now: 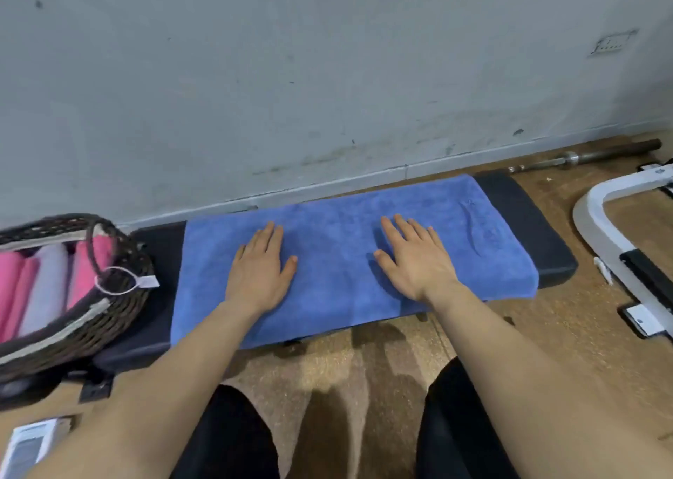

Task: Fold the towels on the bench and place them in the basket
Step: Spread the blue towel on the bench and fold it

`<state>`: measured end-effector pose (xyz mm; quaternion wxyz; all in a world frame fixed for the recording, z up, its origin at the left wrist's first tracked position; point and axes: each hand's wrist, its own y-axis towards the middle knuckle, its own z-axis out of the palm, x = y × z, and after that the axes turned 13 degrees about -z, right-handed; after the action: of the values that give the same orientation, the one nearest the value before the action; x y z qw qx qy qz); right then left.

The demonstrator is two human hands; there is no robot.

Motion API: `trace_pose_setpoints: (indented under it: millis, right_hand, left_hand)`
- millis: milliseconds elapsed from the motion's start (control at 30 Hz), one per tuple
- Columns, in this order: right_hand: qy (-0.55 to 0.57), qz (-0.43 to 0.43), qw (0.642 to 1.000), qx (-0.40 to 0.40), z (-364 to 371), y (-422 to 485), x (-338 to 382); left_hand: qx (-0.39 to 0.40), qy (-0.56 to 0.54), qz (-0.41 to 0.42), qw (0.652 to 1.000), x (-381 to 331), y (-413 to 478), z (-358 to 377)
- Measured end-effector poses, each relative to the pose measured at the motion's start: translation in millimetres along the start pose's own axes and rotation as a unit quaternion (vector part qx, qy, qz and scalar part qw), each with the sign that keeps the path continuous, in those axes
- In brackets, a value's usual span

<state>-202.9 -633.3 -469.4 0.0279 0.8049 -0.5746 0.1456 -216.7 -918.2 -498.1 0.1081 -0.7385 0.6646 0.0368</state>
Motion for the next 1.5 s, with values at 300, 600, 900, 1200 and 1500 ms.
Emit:
trace_pose_setpoints:
  millis: [300, 600, 900, 1200, 1500]
  right_hand:
    - [0.021, -0.134, 0.991, 0.019, 44, 16, 172]
    - [0.009, -0.218, 0.975, 0.037, 85, 11, 262]
    - [-0.091, -0.145, 0.984, -0.047, 105, 16, 285]
    - [0.092, -0.178, 0.973, -0.112, 89, 15, 255]
    - [0.101, -0.054, 0.992, -0.052, 58, 20, 217]
  left_hand:
    - [-0.020, -0.050, -0.147, 0.988, 99, -86, -12]
    - [-0.024, -0.192, -0.185, 0.964, 137, -110, -25]
    - [-0.012, -0.405, -0.242, 0.881, 136, -101, -37]
    - [0.008, -0.408, -0.266, 0.873, 130, -83, -41]
    - [0.013, -0.314, -0.236, 0.920, 77, -28, -50]
